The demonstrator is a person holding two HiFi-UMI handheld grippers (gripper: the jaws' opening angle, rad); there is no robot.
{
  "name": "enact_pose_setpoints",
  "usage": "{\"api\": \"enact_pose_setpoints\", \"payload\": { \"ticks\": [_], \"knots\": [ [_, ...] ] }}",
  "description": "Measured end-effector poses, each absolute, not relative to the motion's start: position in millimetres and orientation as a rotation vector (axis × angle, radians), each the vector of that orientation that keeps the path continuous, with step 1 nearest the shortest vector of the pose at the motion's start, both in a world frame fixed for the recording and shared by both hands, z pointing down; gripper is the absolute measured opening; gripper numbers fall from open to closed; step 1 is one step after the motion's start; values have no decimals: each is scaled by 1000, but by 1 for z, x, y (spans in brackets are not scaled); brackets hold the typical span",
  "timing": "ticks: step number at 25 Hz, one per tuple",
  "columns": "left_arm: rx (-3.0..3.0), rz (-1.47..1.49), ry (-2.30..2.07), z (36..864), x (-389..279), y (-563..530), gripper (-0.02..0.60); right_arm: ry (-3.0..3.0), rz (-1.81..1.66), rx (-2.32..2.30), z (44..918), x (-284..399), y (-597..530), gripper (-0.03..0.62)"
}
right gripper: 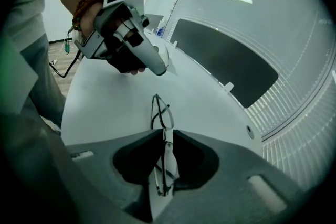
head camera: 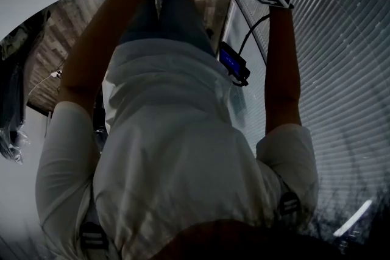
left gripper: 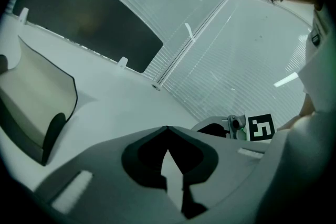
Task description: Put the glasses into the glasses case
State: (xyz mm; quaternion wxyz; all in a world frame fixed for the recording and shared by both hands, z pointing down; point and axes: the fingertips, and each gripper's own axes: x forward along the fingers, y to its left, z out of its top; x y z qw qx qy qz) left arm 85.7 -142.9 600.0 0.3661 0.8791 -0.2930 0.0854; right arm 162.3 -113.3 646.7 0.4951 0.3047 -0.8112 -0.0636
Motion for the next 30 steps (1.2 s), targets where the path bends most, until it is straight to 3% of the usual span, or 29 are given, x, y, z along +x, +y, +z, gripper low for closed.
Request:
{"api": "enact_pose_setpoints", "payload": {
  "ticks": [7,17,30],
  "knots": [
    [2262,215,-758,597,85,-138,-2,-1971,-209,773,634,160,-123,20],
    [2274,208,-763,585,86,-127,-1,-1994,-232,842,602,166,-118,18],
    [2369,108,-818,479,63,-82,0,-2028,-317,953,480,146,-66,18]
  ]
}}
